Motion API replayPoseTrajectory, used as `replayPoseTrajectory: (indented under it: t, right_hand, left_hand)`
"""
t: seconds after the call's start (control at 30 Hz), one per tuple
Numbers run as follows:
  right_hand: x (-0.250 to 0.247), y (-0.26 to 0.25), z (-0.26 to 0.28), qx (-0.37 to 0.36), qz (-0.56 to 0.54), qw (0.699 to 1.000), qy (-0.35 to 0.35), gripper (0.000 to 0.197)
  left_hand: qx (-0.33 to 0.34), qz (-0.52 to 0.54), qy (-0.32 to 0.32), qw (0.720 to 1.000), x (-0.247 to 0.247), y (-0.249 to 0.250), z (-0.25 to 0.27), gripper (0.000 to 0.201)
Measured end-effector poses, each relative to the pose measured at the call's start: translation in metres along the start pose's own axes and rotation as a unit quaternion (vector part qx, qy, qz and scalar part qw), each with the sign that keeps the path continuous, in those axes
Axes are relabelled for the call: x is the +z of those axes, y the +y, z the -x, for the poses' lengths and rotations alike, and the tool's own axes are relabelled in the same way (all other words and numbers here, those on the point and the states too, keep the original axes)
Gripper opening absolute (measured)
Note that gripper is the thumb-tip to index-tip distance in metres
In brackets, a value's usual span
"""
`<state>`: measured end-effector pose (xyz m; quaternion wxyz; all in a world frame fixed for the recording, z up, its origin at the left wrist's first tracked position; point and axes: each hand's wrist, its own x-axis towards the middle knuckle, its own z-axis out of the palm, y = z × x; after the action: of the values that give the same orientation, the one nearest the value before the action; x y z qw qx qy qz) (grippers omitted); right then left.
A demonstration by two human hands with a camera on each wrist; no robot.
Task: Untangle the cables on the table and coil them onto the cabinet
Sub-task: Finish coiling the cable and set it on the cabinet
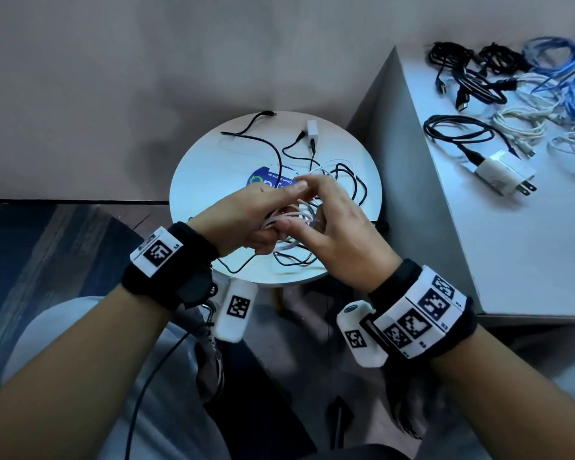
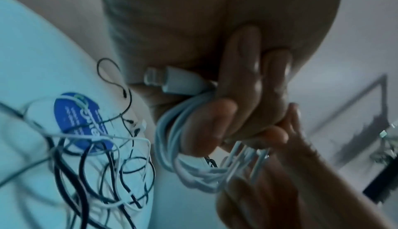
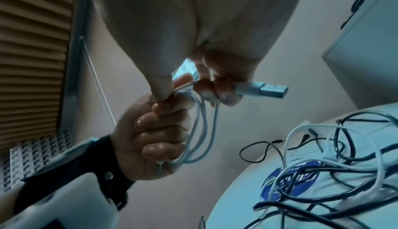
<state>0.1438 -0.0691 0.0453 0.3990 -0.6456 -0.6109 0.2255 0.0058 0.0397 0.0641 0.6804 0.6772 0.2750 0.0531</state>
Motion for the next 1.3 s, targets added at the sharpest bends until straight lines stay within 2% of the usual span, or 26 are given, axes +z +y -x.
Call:
replayPoseTrajectory:
  t: [0.07,0.13,0.27,0.37,0.43,0.47,0.5,0.6,0.67,0.73,0.8,0.87,0.93,1.0,1.07,1.17,1.23,1.3]
  right_hand:
    - [-0.001,0.001,-0.001,0.009,0.008,0.999,-0.042,0.026]
    - [-0.006,0.002,-0.004,0.05,-0.035,0.996,-0.071,0.029]
    - [-0.012,0.004,-0.008,0.116,-0.153,0.98,-0.052,0.036]
    - [-0.005,-0.001,-0.005,0.175,-0.311,0.933,-0.052,0.035]
    - [-0.003,-0.001,-0.005,0.199,-0.371,0.905,-0.055,0.035]
    - [-0.002,0.001,-0.005,0.204,-0.369,0.906,-0.05,0.035]
    - [-0.002,0.002,-0.006,0.199,-0.338,0.919,-0.04,0.035]
    - [-0.006,0.01,-0.006,0.144,-0.113,0.983,-0.01,0.038]
    - [-0.008,0.014,-0.005,0.122,-0.014,0.992,0.009,0.038]
    - [-0.007,0.016,-0.004,0.113,0.014,0.993,0.028,0.037]
    - [-0.006,0.017,-0.004,0.112,0.022,0.993,0.043,0.037]
    - [-0.005,0.02,-0.006,0.122,0.012,0.992,0.041,0.037]
    - [-0.003,0.021,-0.007,0.14,-0.049,0.989,0.024,0.038]
    - [-0.003,0.021,-0.007,0.164,-0.161,0.973,0.013,0.038]
    - [-0.002,0.019,-0.007,0.174,-0.243,0.954,0.012,0.038]
    - [-0.001,0.021,-0.006,0.158,-0.229,0.96,0.017,0.039]
    - [0.003,0.022,-0.005,0.144,-0.204,0.968,0.029,0.037]
    - [0.009,0.023,-0.007,0.135,-0.179,0.974,0.041,0.038]
  left_hand:
    - [-0.01,0.039,-0.02,0.999,0.001,-0.001,0.001,0.058]
    - [-0.016,0.096,-0.021,0.995,0.004,-0.002,0.001,0.053]
    - [-0.039,0.199,0.016,0.979,0.01,-0.006,-0.007,0.051]
    - [-0.042,0.196,0.054,0.978,0.011,-0.009,-0.012,0.059]
    - [-0.027,0.165,0.078,0.983,0.01,-0.011,-0.013,0.056]
    - [-0.012,0.147,0.093,0.985,0.009,-0.011,-0.012,0.049]
    - [0.003,0.123,0.113,0.986,0.008,-0.011,-0.012,0.043]
    - [0.037,-0.012,0.187,0.982,-0.001,-0.014,-0.011,0.035]
    - [0.052,-0.085,0.216,0.971,-0.008,-0.014,-0.009,0.031]
    - [0.05,-0.079,0.207,0.974,-0.011,-0.013,-0.004,0.03]
    - [0.042,-0.041,0.168,0.984,-0.009,-0.009,0.0,0.028]
    - [0.045,-0.047,0.143,0.988,-0.004,-0.007,0.003,0.027]
    - [0.07,-0.082,0.154,0.982,-0.002,-0.008,0.003,0.029]
    - [0.092,-0.091,0.171,0.977,0.001,-0.01,0.001,0.028]
    - [0.081,-0.045,0.17,0.981,0.005,-0.01,-0.001,0.031]
    - [0.047,-0.012,0.112,0.993,0.004,-0.012,-0.005,0.035]
    - [0.059,-0.097,0.111,0.987,0.003,-0.014,-0.006,0.028]
    - [0.085,-0.237,0.174,0.952,0.007,-0.018,-0.01,0.018]
